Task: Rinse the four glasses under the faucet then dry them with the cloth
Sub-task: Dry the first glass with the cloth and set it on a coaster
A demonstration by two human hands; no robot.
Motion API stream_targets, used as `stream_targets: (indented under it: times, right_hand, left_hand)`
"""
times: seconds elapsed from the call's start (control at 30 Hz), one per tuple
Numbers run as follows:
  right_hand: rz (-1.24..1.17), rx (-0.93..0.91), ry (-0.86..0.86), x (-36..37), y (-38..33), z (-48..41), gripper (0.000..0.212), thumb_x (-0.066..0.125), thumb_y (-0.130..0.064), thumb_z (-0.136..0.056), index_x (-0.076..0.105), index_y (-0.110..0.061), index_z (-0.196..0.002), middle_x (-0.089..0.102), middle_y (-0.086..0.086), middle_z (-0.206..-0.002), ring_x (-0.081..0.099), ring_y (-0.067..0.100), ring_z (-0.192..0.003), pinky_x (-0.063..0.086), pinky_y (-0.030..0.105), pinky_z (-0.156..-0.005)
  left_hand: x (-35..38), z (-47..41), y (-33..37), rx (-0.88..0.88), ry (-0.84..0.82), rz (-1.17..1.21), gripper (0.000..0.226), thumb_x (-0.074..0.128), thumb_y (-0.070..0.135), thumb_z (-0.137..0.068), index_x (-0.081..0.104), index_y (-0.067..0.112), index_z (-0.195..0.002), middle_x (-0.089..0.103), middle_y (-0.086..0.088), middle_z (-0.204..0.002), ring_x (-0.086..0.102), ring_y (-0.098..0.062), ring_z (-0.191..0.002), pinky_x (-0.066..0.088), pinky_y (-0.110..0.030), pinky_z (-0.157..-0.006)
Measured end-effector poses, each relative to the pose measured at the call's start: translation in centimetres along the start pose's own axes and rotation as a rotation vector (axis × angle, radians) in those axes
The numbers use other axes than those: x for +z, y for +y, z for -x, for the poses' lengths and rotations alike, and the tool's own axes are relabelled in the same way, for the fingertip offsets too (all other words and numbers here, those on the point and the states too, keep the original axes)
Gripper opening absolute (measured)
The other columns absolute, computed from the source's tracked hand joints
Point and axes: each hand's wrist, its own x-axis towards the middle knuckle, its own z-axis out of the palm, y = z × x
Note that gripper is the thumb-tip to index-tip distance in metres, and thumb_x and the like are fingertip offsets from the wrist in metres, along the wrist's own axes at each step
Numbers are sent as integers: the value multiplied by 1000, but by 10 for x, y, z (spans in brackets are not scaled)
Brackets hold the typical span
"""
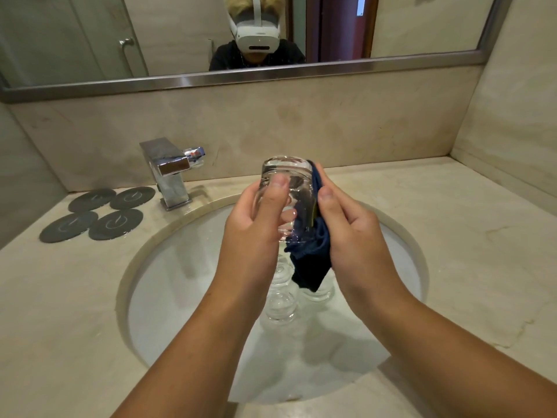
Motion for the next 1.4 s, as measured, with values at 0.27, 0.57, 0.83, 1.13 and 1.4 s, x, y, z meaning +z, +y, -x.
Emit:
stream_targets:
  times: [0.27, 0.57, 0.83, 1.13, 1.4]
  right_hand:
    - [1, 40, 16, 6, -1, 7, 39, 54, -32, -110, 60, -36, -148, 70, -27, -131, 64, -7, -123, 48, 23, -108]
    - [44, -25, 61, 2, -6, 3, 40, 54, -29, -111, 58, -37, -149, 73, -26, -125, 67, -4, -118, 53, 27, -106]
    - [197, -190, -49, 8, -5, 12, 41, 57, -17, -109, 60, -30, -148, 53, -19, -156, 42, -13, -143, 36, 8, -113]
    - [35, -68, -23, -5, -9, -1, 38, 52, -27, -112, 59, -38, -148, 64, -20, -144, 56, -4, -135, 44, 31, -118]
    - [-87, 127, -30, 3, 0, 1, 37, 56, -30, -110, 63, -35, -146, 73, -17, -131, 67, 3, -124, 49, 39, -114]
  left_hand:
    - [-6, -6, 3, 20, 111, -126, 55, 55, 78, -79, 61, 35, -114, 75, 11, -111, 69, -6, -102, 50, -35, -92]
    - [0, 1, 2, 61, -13, -233, 74, 79, 71, -78, 52, 34, -137, 71, 12, -125, 71, 5, -105, 55, -15, -77]
    - [-2, -3, 2, -82, 73, 75, 64, 72, 60, -85, 66, 17, -132, 76, -11, -120, 77, -26, -110, 59, -40, -87]
    - [-1, -2, 2, -11, -40, 28, 55, 74, 54, -87, 67, 17, -126, 76, 2, -100, 73, -13, -94, 55, -33, -85]
    - [-5, -6, -1, -57, 45, 79, 42, 71, 65, -85, 71, 29, -107, 78, 9, -99, 69, -10, -100, 48, -36, -93]
